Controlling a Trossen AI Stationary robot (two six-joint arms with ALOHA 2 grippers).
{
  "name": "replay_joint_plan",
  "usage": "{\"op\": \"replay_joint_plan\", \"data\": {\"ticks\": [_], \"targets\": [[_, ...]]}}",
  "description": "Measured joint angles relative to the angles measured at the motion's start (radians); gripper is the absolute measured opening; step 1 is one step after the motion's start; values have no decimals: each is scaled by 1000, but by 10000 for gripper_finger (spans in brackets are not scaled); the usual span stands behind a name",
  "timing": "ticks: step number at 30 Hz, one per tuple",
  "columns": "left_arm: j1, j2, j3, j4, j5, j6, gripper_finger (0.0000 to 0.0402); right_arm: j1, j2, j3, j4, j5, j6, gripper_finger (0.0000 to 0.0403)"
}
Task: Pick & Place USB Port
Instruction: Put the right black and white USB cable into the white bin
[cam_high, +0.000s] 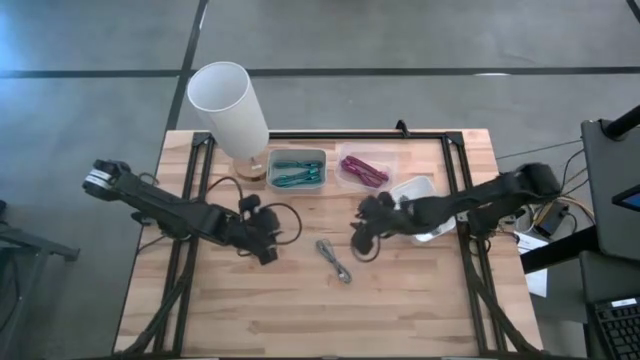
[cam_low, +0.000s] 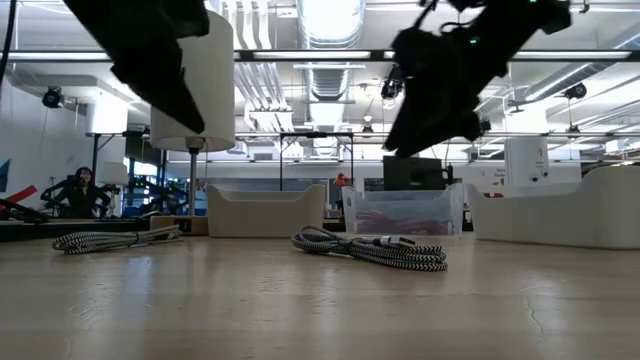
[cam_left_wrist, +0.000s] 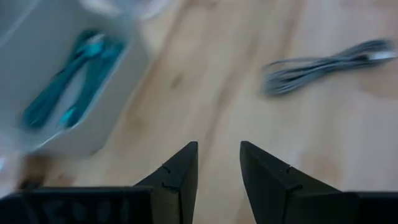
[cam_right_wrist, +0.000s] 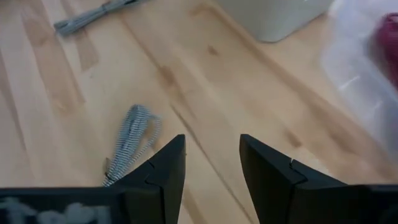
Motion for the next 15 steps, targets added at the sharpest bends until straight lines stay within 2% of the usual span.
{"op": "replay_joint_plan", "data": {"ticks": [3,8,15], "targets": [[0,0,0,-96,-48,-96,124,21,109,86,-1,-3,-8,149],[0,17,0,-172,-57,-186,124,49,283,254,-54,-5,-11,146],[0,31,-2,-177,-33,-191,124,63,497,487,-308,-51,15,151]]}}
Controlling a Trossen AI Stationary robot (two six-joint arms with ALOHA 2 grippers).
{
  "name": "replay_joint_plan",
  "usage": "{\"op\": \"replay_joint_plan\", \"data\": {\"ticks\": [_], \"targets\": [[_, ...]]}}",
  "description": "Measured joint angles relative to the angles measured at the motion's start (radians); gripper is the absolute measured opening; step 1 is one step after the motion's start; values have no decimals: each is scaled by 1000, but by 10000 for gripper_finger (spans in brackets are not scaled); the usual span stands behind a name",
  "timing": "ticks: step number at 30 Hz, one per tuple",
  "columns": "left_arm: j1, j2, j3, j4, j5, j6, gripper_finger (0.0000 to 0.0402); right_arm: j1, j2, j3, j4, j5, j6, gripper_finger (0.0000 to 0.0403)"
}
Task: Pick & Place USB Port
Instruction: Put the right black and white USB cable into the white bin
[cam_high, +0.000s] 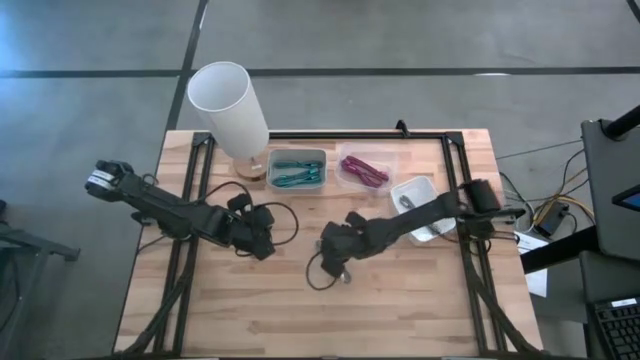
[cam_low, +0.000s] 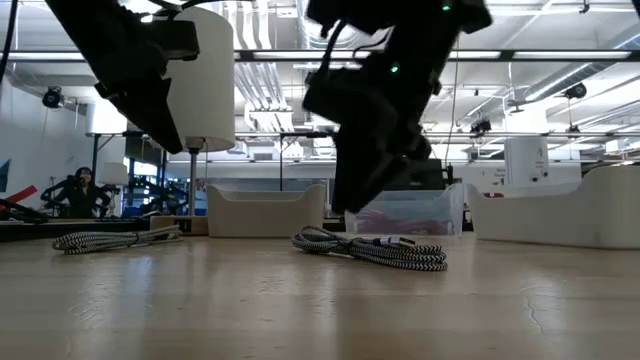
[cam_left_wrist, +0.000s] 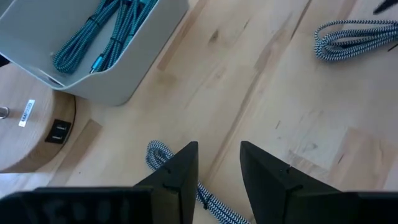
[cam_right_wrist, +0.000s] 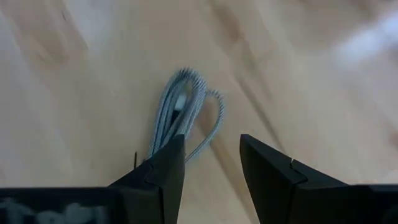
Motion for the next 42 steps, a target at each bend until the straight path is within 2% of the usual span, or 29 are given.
{"op": "replay_joint_plan", "data": {"ticks": [6,10,15,27,33,42], "targets": [[0,0,-11,0,0,0,124,6,127,135,-88,-108,15,152],[0,0,-27,0,0,0,124,9,173,187,-86,-120,-4,148],[0,0,-50,2,1,-8,124,6,179,189,-93,-120,-6,133],[0,0,-66,4,1,-18,124,4,170,187,-103,-137,-11,16],[0,0,-66,10,1,-18,124,4,125,189,-124,-164,-26,14],[0,0,-66,22,1,-20,124,4,-11,187,-349,-72,-21,14]]}}
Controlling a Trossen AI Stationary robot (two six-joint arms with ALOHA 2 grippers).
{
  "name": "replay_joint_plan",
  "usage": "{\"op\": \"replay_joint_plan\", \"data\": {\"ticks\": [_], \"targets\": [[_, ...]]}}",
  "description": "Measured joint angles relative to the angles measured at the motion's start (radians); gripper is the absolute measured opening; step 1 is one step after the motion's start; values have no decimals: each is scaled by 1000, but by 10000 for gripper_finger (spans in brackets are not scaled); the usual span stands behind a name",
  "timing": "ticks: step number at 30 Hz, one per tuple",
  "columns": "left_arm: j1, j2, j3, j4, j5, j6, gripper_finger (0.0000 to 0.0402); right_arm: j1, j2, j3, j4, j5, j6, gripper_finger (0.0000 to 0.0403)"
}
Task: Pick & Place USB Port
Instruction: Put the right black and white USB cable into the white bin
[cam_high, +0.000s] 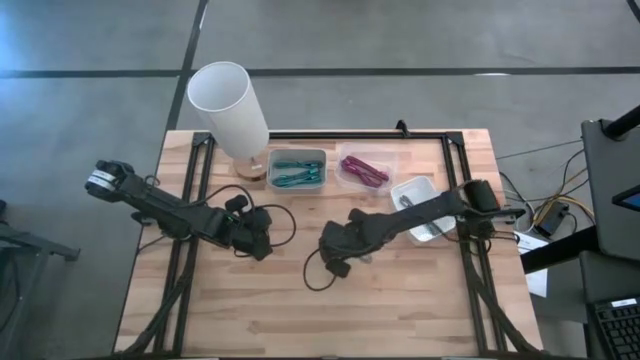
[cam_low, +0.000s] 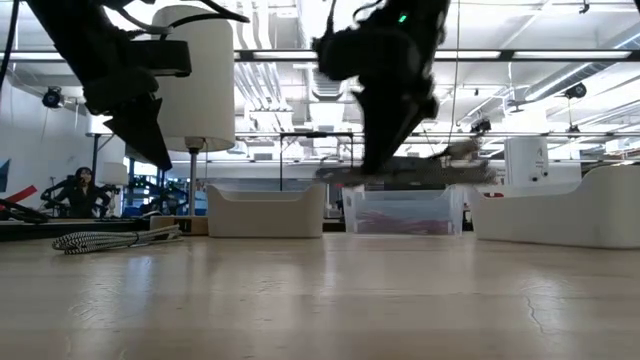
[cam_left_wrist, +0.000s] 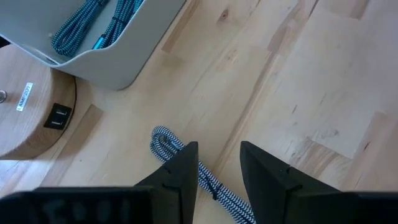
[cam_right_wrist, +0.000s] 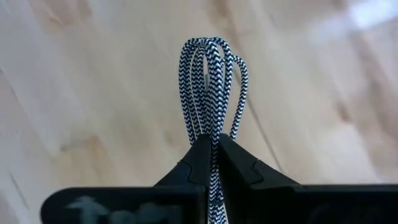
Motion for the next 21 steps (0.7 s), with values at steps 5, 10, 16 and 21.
{"op": "replay_joint_plan", "data": {"ticks": [5,10,16,21], "targets": [[0,0,0,18,0,-1,124,0,-82,-10,-135,71,23,13],[0,0,0,17,0,-2,124,0,-181,-10,-277,130,86,13],[0,0,0,29,-1,-2,124,-8,-300,-45,-337,173,130,13],[0,0,0,43,-2,-2,124,-35,-376,-143,-337,192,158,13]]}}
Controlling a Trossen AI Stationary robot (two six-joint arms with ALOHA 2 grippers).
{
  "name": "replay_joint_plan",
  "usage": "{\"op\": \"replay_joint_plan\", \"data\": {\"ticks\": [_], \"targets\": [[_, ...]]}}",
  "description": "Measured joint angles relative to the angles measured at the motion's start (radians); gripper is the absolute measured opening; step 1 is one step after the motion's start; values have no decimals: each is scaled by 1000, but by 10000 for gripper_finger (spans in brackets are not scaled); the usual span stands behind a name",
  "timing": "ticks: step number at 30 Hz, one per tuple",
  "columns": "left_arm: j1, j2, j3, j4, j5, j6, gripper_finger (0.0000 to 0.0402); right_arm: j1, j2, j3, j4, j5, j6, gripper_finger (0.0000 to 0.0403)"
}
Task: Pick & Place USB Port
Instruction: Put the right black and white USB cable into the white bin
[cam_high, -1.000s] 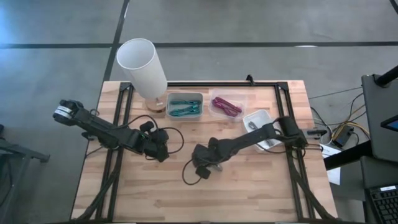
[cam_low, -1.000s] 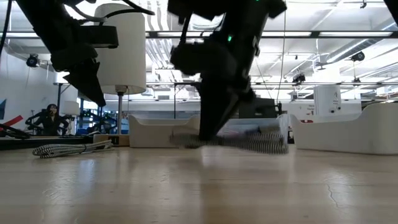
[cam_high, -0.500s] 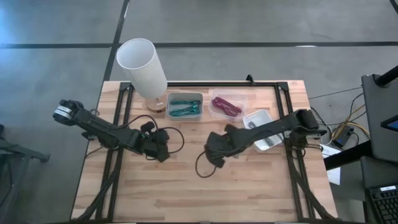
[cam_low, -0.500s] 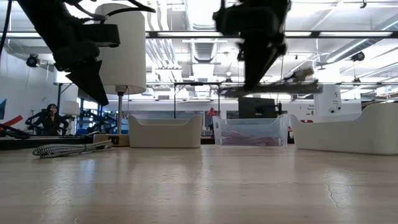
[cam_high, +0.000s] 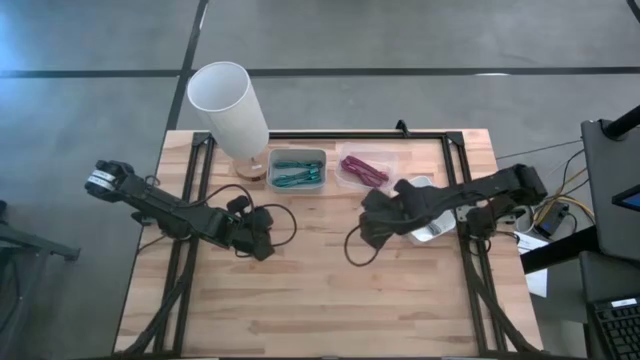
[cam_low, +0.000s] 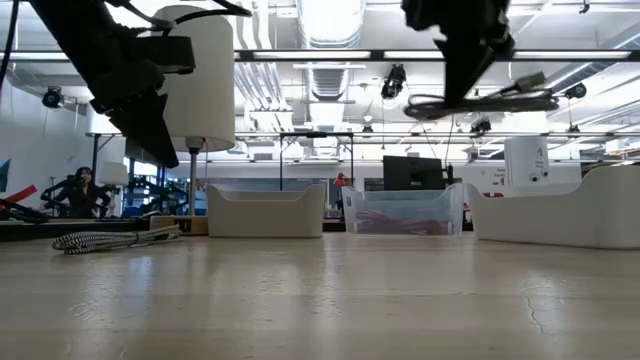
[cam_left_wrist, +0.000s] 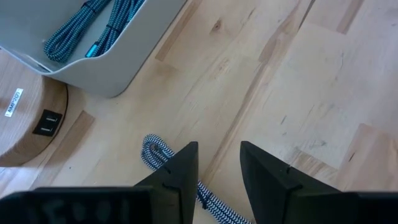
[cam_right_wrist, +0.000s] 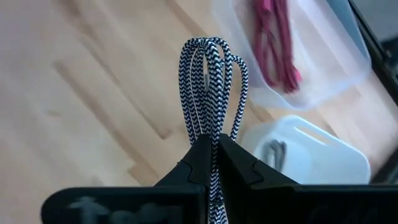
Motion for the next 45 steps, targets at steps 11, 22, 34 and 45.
{"op": "replay_joint_plan", "data": {"ticks": [11,22,34,45], "targets": [[0,0,0,7,-1,0,124,-126,-162,-291,9,24,114,13],[0,0,0,18,-2,0,124,-233,-268,-559,159,25,123,13],[0,0,0,18,-2,-3,124,-249,-286,-695,290,15,124,13],[0,0,0,18,-2,-3,124,-249,-281,-717,348,-6,60,34]]}}
